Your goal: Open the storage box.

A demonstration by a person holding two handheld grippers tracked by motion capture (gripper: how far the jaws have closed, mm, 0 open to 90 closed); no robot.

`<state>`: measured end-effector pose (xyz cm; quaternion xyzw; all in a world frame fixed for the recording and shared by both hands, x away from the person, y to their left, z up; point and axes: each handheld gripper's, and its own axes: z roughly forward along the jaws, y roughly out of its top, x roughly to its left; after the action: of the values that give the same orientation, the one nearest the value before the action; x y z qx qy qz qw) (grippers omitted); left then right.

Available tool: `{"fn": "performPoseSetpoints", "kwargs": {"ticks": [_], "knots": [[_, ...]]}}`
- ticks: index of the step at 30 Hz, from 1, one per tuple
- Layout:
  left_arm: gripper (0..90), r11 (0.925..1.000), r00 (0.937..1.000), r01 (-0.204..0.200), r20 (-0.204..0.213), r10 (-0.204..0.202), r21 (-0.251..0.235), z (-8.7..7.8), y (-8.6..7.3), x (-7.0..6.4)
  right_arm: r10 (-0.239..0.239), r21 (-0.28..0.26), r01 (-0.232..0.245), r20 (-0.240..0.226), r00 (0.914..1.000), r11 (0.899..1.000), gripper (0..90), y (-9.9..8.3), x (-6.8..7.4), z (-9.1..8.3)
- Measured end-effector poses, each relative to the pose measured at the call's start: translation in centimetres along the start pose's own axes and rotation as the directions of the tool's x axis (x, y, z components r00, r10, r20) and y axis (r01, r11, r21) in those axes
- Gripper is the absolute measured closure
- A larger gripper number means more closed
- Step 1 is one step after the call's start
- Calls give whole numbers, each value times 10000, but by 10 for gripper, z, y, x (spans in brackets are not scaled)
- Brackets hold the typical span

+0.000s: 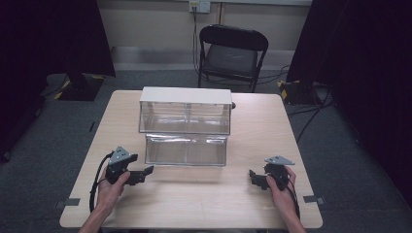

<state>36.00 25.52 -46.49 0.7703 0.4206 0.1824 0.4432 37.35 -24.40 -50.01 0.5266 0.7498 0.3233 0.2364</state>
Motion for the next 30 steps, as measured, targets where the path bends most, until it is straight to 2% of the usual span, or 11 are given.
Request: {"fn": "performPoseSetpoints", "kwargs": {"ticks": [3, 6, 8, 30], "knots": [[168, 9999, 9999, 89, 148, -88, -53, -1, 0, 0, 16, -5, -16, 1, 10000, 10000, 126, 0, 0, 0], [163, 10000, 10000, -12, 0, 12, -30, -2, 0, 0, 19, -3, -19, 0, 10000, 10000, 126, 0, 0, 0], [159, 9999, 9999, 89, 115, -89, -57, -1, 0, 1, 18, -5, -18, 1, 10000, 10000, 126, 0, 0, 0], [153, 9997, 9997, 56, 230, -50, -230, -4, 1, 0, 20, -5, -20, -1, 10000, 10000, 126, 0, 0, 0]]}}
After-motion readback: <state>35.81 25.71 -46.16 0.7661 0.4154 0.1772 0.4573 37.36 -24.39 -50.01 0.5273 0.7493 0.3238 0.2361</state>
